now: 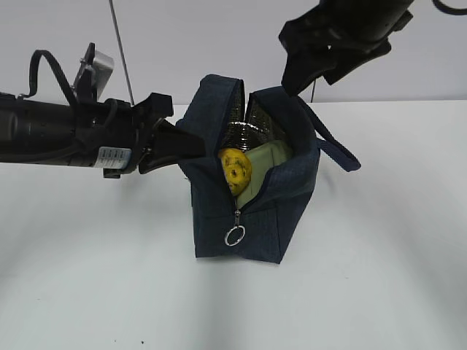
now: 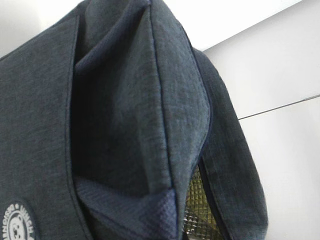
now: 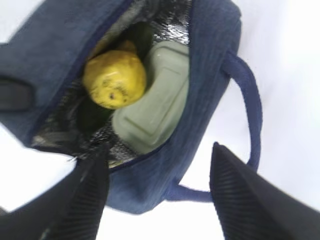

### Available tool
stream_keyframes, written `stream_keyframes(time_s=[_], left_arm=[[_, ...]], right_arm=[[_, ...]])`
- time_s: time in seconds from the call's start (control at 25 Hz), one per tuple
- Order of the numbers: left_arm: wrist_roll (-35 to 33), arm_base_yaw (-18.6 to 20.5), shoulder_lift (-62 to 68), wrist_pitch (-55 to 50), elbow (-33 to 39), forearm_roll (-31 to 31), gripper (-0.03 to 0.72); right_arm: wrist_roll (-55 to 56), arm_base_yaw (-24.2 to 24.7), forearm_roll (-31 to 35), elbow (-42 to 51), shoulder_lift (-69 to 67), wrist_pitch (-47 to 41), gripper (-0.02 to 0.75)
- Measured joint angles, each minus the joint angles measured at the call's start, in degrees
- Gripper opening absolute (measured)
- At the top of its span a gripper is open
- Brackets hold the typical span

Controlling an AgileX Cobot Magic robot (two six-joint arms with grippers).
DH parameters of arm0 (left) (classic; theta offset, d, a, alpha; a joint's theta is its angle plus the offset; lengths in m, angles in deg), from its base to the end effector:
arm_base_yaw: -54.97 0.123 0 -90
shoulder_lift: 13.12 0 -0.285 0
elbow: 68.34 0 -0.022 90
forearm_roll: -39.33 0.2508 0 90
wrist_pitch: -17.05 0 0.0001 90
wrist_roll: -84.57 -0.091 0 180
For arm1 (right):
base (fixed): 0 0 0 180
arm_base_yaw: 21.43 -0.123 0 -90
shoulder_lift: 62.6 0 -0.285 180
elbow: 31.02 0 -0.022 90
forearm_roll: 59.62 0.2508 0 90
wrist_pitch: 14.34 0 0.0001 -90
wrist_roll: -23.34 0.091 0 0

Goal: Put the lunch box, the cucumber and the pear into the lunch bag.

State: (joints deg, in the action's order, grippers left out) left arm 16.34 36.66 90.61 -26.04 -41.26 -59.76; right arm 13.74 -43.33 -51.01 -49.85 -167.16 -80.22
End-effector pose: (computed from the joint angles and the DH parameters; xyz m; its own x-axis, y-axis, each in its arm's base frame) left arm 0.2926 -0.1616 0.2167 -0.8546 -0.1535 -0.4961 0.3541 0.5265 -0.7729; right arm 0.3324 0.1470 0.3603 -0.7644 -0.4200 -0.4892 -0.5138 0.8552 0.0687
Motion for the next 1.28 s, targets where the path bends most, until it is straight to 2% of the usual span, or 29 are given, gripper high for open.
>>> stream_keyframes(time_s=[0.2,0.36,0.56,1.0,1.12,1.28], left_arm=[[0.00,0.00,0.00,0.00,0.00,0.00,-0.019],[0.00,0.00,0.00,-0.06,0.00,0.00,-0.019],[0.00,0.00,0.00,-0.96,0.00,0.05,-0.019],[0.00,0.00,0.00,-1.28,0.00,0.05,-0.019],[0.00,0.00,0.00,-1.32,0.00,0.05,-0.019],[0.00,0.00,0.00,-1.32,0.00,0.05,-0.019]], right_arm=[[-2.73,0.00,5.05,0.00,6.44,-1.18,0.494],[-2.96,0.00,6.17,3.05,12.09,-1.16,0.494],[-3.22,0.00,7.06,14.79,19.82,2.10,0.494],[-3.47,0.00,16.83,43.38,36.02,17.00,0.493],[-5.66,0.00,21.22,50.09,38.95,21.93,0.493],[-13.95,0.00,34.24,58.52,41.19,28.33,0.494]])
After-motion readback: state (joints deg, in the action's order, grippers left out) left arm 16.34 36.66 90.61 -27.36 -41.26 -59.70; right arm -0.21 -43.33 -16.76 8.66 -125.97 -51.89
